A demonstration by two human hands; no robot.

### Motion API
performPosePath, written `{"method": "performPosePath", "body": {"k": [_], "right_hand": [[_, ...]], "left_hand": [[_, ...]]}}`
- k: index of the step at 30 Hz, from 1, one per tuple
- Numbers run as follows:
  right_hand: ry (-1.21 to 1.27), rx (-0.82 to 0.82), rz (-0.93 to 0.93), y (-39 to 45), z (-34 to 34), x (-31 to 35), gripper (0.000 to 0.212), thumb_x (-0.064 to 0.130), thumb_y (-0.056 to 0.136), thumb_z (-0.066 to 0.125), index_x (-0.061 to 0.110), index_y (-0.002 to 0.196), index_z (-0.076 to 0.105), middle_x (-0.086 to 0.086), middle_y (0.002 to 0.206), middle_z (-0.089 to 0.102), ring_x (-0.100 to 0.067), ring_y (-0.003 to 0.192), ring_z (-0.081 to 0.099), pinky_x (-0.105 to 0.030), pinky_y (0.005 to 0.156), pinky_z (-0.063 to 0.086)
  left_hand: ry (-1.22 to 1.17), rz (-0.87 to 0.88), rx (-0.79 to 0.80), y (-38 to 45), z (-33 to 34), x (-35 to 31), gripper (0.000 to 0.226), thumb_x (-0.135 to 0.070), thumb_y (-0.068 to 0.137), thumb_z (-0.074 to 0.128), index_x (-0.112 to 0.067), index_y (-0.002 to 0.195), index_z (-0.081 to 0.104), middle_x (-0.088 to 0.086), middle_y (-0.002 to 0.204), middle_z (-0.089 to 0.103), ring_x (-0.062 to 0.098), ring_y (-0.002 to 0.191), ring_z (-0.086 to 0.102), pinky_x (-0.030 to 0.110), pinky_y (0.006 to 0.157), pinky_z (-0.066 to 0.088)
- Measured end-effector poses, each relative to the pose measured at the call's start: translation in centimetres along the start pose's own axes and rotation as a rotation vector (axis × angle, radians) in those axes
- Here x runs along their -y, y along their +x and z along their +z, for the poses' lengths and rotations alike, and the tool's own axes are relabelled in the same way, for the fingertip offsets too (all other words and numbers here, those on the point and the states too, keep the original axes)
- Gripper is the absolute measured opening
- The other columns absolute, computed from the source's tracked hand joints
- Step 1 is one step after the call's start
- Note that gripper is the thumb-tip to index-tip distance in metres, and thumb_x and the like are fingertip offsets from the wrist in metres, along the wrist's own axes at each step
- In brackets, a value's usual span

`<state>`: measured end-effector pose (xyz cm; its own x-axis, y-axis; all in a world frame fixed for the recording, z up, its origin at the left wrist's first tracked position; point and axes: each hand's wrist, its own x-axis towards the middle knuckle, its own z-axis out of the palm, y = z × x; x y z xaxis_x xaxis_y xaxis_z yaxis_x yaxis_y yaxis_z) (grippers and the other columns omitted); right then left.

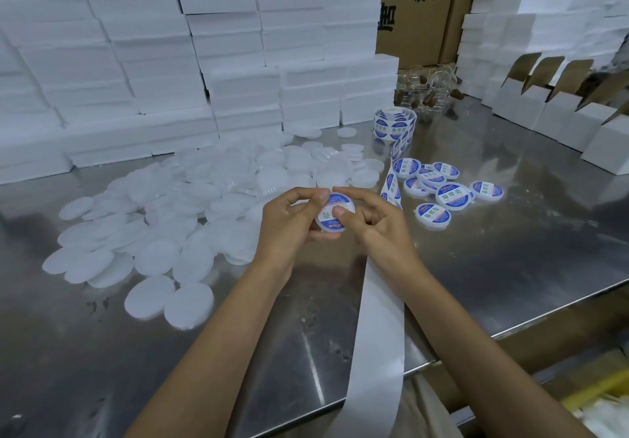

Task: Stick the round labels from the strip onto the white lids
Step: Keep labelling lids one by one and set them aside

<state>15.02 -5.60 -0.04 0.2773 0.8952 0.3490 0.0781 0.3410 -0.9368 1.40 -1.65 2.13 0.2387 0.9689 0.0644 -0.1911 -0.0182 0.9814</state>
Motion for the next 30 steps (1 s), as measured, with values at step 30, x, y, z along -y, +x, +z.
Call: {"method": "performPosePath", "body": {"k": [30], "right_hand": [[-0.649,-0.719,0.339,3.0,-9.9,-1.5,0.044,0.018,0.094,0.048,0.016,0.137,0.056,-0.012,0.116,0.07,-0.035,0.116,0.058,-0.043,0.11,0.033]], "left_hand": [[-0.038,-0.192,0.083,1.8,-0.9,2.2,0.041,-0.006,0.099,0.056,-0.016,0.139,0.056,0.006,0.104,0.078,0.033,0.088,0.076,0.034,0.065,0.062]]}}
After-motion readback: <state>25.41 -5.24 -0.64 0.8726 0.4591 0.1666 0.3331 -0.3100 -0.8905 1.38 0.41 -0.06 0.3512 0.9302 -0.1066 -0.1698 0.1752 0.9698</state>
